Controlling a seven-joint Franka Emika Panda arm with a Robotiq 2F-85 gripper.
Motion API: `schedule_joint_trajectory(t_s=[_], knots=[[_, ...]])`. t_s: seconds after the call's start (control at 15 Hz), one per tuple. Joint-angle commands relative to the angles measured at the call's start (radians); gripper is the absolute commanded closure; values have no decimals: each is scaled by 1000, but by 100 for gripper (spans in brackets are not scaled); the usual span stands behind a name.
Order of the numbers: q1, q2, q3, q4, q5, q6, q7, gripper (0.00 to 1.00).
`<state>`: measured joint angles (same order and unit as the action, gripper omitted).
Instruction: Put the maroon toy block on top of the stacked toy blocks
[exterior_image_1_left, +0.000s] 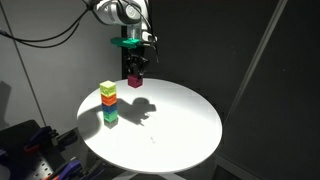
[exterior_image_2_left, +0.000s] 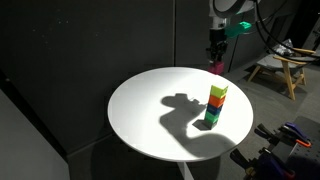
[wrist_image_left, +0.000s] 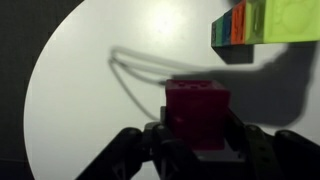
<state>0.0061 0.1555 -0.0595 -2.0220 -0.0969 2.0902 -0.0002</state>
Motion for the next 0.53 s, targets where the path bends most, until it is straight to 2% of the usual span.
schedule_joint_trajectory(t_s=[0.0,0.47], knots=[[-5,-72,14,-30,-18,-51,11,72],[-3,-158,31,-81,-17,-88,-4,72]])
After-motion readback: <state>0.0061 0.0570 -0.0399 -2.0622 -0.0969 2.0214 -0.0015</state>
